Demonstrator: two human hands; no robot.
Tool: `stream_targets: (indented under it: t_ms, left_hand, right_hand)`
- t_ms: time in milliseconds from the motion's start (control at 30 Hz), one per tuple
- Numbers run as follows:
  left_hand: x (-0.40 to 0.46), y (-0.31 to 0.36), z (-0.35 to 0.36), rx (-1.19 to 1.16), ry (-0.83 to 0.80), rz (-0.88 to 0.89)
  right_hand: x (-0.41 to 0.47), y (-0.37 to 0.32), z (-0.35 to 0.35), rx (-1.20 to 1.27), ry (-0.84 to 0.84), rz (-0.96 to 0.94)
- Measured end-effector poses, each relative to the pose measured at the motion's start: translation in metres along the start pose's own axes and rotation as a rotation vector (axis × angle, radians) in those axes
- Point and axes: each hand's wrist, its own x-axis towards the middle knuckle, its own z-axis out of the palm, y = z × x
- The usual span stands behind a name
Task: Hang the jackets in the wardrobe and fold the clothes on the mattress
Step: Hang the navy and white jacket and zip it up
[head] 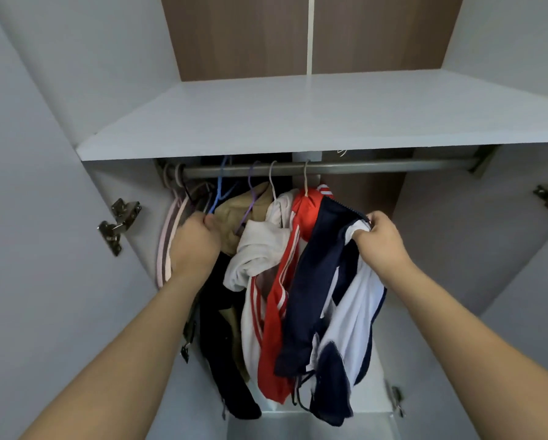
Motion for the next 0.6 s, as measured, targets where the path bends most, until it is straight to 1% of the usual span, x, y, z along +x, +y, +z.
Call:
stream_targets:
  t_ms: [100,167,233,267,333,433,500,600]
  left_hand:
    - [-0.053,0.013,-0.04,0.123,0.02,0.024]
    - [-0.091,0.024,-0.07,0.21,0.071,0.047]
    - [-0.136,0.038,-0.102,0.235,0.125,0.068]
    - [-0.159,0.047,-0.116,0.23,0.12,0.073]
    - [-0.201,0.065,-0.136,0.162,0.045,0.062]
    - [-0.246,0.084,-0.141,0.059,-0.102,0.075]
    - [-0.259,0.091,-0.133,0.056,-0.167,0.102]
    - [-0.264,0.096,-0.114,0.003,-0.213,0.114]
  right_hand:
    - [0.006,0.01,-0.005,0.029,-0.041,0.01]
    - [0.01,0.017,-0.009,0.017,-0.069,0.017]
    - [0.013,0.025,-0.013,0.007,-0.081,0.048]
    - [0.012,0.028,-0.016,-0.01,-0.087,0.063]
    - [0.007,0.034,-0.02,-0.075,-0.108,0.078]
    - [-0.005,0.039,-0.027,-0.1,-0.103,0.075]
    - [-0.016,0.037,-0.034,-0.1,-0.097,0.055]
    - [-0.038,0.025,-0.049,-0.096,-0.115,0.019]
